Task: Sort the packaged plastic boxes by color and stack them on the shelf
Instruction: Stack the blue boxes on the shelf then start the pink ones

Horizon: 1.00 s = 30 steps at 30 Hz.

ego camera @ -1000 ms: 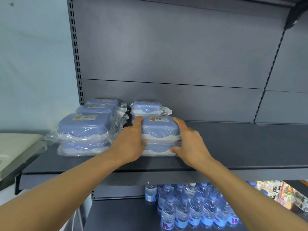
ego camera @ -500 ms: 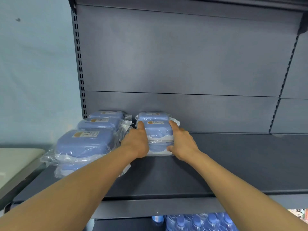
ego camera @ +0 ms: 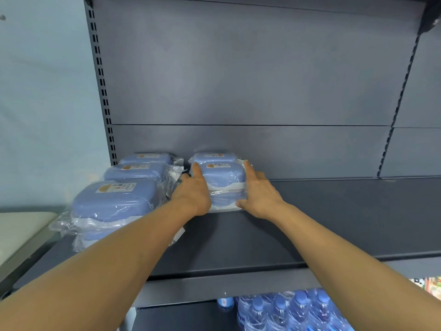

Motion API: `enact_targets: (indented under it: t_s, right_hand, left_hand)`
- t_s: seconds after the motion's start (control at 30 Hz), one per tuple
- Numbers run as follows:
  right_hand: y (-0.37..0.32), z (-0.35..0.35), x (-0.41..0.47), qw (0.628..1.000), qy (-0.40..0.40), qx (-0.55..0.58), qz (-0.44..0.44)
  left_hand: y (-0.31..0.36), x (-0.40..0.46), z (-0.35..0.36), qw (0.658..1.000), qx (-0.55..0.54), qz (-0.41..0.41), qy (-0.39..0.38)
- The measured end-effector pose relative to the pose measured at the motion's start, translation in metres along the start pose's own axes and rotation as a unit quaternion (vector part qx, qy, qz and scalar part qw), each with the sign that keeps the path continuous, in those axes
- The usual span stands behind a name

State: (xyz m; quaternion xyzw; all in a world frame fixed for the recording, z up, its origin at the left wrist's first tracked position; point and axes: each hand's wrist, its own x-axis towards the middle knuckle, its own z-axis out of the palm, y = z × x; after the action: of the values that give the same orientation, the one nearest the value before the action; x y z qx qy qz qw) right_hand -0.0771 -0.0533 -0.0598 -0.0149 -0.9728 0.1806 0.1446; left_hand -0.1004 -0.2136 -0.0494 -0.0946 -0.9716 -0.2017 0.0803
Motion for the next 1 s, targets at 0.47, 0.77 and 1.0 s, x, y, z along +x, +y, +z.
enact_targets:
  t_s: [0.47,0.77,1.0]
  right_hand:
    - [0.022,-0.054,-0.175,0.990,0.066,0.006,-0.125]
    - [0.065,0.047,-0.301,0.984,-0.107,0.041,-0.138]
    - [0.100,0.140,-0.387,0.964,-0.257,0.020,-0.071]
  left_hand:
    - [0.041,-0.178,-0.022,0.991,0.053,0.077,0.097]
    - [0.007,-0.312,0.085,0.995,0.045,-0.022,-0.081]
    - [-0.046,-0.389,0.197,0.975,0.046,-0.068,-0.209]
